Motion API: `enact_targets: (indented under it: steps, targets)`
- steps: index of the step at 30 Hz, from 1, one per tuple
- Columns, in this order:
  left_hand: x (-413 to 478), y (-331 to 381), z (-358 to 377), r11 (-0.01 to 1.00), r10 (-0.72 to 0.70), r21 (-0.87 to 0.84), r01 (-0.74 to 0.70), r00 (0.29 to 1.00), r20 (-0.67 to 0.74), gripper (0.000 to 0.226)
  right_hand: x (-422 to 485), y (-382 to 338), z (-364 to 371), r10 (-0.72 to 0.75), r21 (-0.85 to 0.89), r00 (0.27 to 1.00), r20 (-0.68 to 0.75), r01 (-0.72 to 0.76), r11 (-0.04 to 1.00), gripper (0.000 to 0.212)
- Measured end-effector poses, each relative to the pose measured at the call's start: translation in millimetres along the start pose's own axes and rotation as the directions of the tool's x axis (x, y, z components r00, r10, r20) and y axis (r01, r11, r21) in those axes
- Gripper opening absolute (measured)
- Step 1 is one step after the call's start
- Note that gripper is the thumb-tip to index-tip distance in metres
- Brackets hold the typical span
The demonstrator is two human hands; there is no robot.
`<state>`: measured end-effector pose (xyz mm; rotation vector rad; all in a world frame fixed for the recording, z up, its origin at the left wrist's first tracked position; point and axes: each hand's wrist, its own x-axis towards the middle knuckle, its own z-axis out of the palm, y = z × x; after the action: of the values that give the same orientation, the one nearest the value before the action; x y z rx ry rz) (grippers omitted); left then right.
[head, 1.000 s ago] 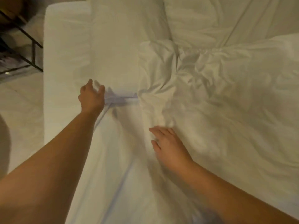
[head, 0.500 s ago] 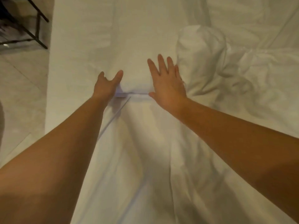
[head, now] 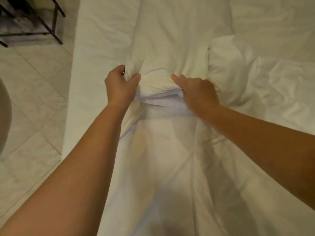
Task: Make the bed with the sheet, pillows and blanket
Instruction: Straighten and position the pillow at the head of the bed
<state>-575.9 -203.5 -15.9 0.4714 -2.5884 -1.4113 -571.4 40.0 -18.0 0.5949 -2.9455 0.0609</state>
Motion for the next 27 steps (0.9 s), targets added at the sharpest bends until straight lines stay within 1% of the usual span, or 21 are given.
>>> enact_targets:
  steps: [3, 4, 9, 11, 14, 16, 18, 21, 23, 24, 25, 27]
  targets:
    - [-29, 2, -49, 1.000, -0.014, 0.011, 0.014, 1.000, 0.012, 0.030, -18, -35, -24, -0.073, 0.001, 0.995, -0.068, 0.073, 0.997, 0.068]
    - [-42, 1, -65, 0.999, -0.033, 0.015, 0.033, 0.999, 0.020, 0.030, -28, -49, -34, -0.086, 0.008, 0.994, -0.070, 0.087, 0.996, 0.072]
    - [-116, -16, -130, 0.992, -0.125, 0.020, 0.124, 0.990, 0.062, 0.020, -92, -119, -72, -0.147, 0.013, 0.989, 0.031, 0.146, 0.989, 0.084]
    - [-145, -25, -151, 0.985, -0.171, 0.021, 0.170, 0.983, 0.069, 0.020, -120, -143, -83, -0.164, 0.028, 0.984, 0.075, 0.163, 0.986, 0.084]
    - [-189, -42, -184, 0.974, -0.227, 0.037, 0.225, 0.973, 0.051, 0.027, -159, -181, -98, -0.234, 0.039, 0.969, 0.084, 0.232, 0.972, 0.076]
    - [-221, -50, -207, 0.965, -0.259, 0.053, 0.257, 0.965, 0.040, 0.021, -186, -206, -104, -0.267, 0.073, 0.960, 0.086, 0.261, 0.963, 0.072]
    - [-258, -59, -225, 0.955, -0.289, 0.078, 0.286, 0.956, 0.041, 0.014, -218, -226, -105, -0.287, 0.113, 0.950, 0.121, 0.274, 0.955, 0.072]
    - [-313, -70, -234, 0.938, -0.340, 0.091, 0.334, 0.938, 0.069, 0.019, -268, -238, -100, -0.318, 0.121, 0.924, 0.210, 0.299, 0.947, 0.088]
    - [-337, -83, -229, 0.913, -0.406, 0.096, 0.397, 0.906, 0.119, 0.027, -289, -233, -96, -0.314, 0.127, 0.917, 0.248, 0.290, 0.948, 0.090]
    - [-342, -90, -226, 0.897, -0.442, 0.097, 0.432, 0.883, 0.156, 0.032, -294, -230, -97, -0.310, 0.151, 0.914, 0.263, 0.279, 0.948, 0.085]
    - [-344, -94, -224, 0.884, -0.468, 0.107, 0.455, 0.861, 0.201, 0.037, -296, -226, -98, -0.300, 0.180, 0.910, 0.287, 0.257, 0.950, 0.074]
    - [-337, -99, -219, 0.858, -0.511, 0.115, 0.500, 0.814, 0.276, 0.047, -291, -218, -105, -0.225, 0.248, 0.920, 0.320, 0.148, 0.957, 0.040]
